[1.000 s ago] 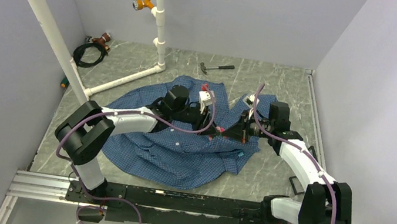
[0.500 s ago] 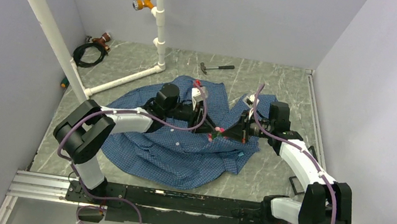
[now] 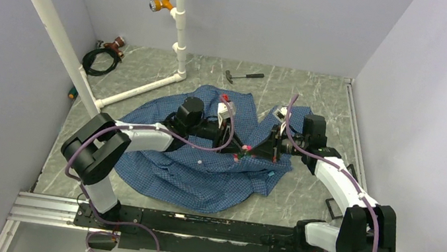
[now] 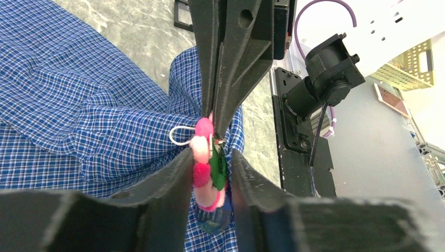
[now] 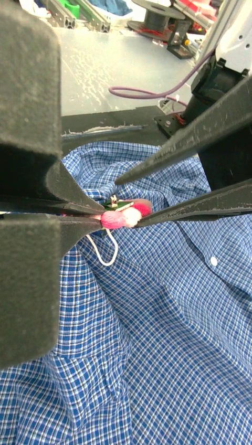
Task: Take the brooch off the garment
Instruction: Remove the brooch from the clothes.
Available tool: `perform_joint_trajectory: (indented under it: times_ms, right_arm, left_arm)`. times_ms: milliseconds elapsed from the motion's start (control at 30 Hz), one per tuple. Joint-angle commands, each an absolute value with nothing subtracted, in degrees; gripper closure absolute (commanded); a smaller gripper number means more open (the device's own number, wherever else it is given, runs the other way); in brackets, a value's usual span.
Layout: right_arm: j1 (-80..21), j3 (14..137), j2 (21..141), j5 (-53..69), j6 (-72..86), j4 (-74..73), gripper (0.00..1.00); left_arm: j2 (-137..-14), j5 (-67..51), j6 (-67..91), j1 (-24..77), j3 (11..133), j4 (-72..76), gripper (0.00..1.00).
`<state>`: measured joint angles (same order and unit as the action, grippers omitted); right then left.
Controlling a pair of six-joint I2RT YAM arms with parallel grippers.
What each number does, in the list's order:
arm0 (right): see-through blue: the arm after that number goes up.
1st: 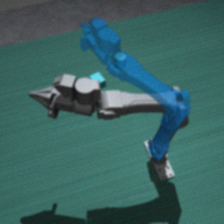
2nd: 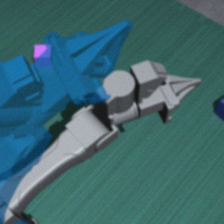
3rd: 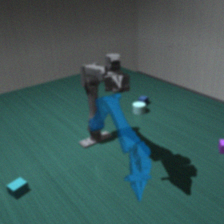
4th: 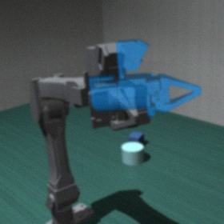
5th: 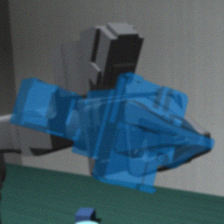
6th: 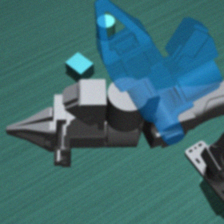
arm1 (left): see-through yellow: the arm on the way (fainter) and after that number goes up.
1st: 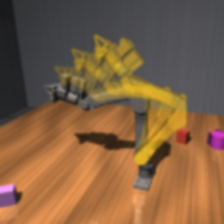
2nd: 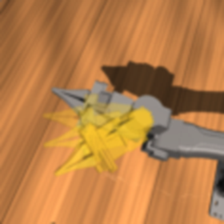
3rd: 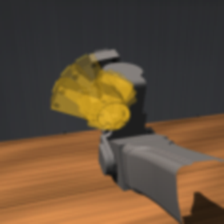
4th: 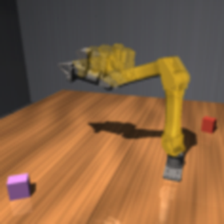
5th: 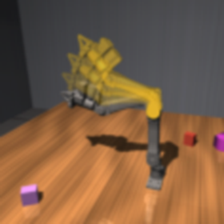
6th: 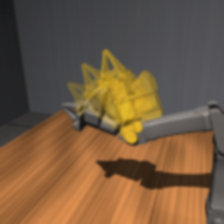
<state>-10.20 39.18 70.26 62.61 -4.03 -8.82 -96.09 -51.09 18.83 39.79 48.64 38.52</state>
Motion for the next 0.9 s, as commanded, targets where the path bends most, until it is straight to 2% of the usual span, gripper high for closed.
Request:
perform_joint_trajectory:
  times_ms: [0, 300, 333, 400, 467, 667, 867]
  right_arm:
    - [-10.0, 39.4, 68.9, 66.3, -5.7, -7.8, 1.00]
    - [-10.0, 39.6, 69.3, 66.8, -6.4, -8.4, 1.00]
    - [-10.0, 39.7, 69.4, 67.3, -6.5, -8.7, 1.00]
    - [-10.0, 40.0, 70.0, 68.2, -7.5, -9.8, 0.88]
    - [-10.0, 40.2, 70.2, 68.8, -8.3, -10.8, 0.81]
    - [-10.2, 39.7, 70.5, 70.0, -7.3, -9.5, 0.75]
    - [-10.4, 39.5, 70.8, 70.4, -7.5, -9.3, 0.75]
  left_arm:
    - [-96.5, -51.2, 17.4, 40.5, 50.5, 38.2, 0.67]
    - [-97.4, -55.7, 19.6, 40.5, 49.9, 42.4, 1.00]
    - [-97.5, -56.0, 20.3, 40.4, 49.7, 43.3, 1.00]
    - [-97.5, -56.3, 21.6, 40.2, 49.3, 45.4, 1.00]
    - [-97.6, -56.4, 22.6, 40.0, 48.9, 47.3, 1.00]
    - [-98.1, -56.9, 25.0, 39.7, 48.7, 50.6, 1.00]
    - [-98.6, -57.0, 27.4, 39.3, 48.2, 53.7, 1.00]
